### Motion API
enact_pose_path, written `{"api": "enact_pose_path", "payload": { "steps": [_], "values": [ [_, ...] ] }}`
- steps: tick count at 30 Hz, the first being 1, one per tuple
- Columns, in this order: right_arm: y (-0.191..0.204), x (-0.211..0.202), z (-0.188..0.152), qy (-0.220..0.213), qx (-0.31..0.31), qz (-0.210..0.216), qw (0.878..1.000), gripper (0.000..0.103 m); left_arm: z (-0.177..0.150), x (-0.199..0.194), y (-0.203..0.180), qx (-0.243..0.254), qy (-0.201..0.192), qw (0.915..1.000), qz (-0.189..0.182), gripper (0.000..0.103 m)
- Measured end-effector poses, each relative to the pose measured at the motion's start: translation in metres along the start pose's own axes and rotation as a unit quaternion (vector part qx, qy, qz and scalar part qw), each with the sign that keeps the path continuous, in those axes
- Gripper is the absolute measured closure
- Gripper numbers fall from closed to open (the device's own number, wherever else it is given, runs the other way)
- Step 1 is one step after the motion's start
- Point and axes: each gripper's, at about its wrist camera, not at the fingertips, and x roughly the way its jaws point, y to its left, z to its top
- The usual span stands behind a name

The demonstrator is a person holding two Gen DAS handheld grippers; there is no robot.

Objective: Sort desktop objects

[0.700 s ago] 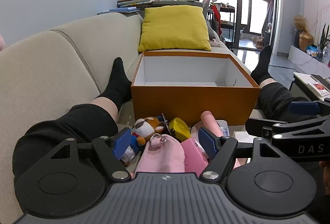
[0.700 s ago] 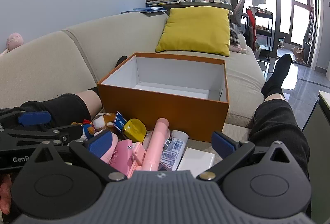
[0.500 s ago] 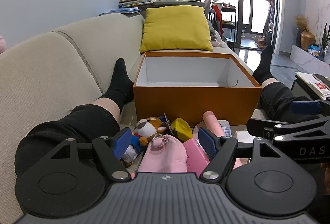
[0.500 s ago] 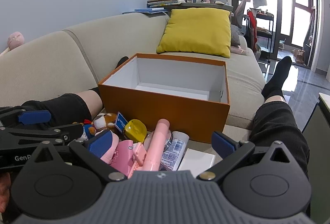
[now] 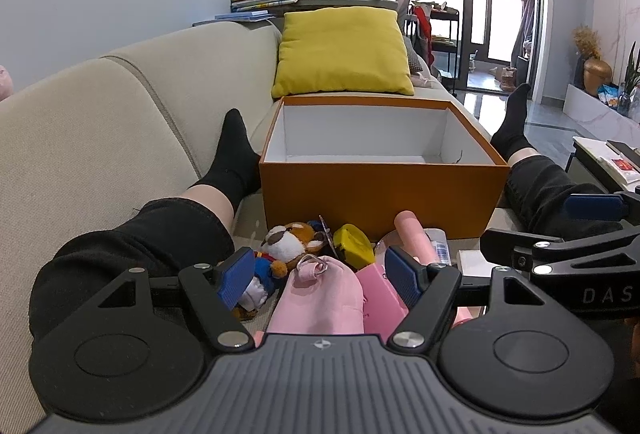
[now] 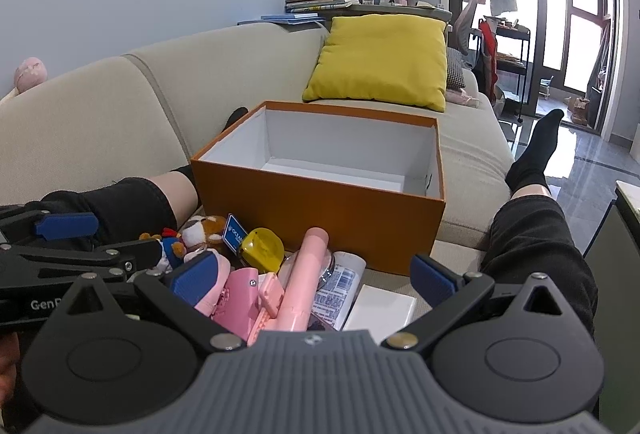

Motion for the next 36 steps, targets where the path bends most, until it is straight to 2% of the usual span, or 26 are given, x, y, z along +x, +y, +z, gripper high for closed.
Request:
{"api": "enact_pose_path", "payload": {
  "steps": [36],
  "values": [
    [-0.003,0.0092,-0.0054,0.026,0.008,0.002,1.0,0.001,-0.0034,0.0049,0.0015,-0.003,0.015,0.9999,-0.006,0.019]
  ]
}}
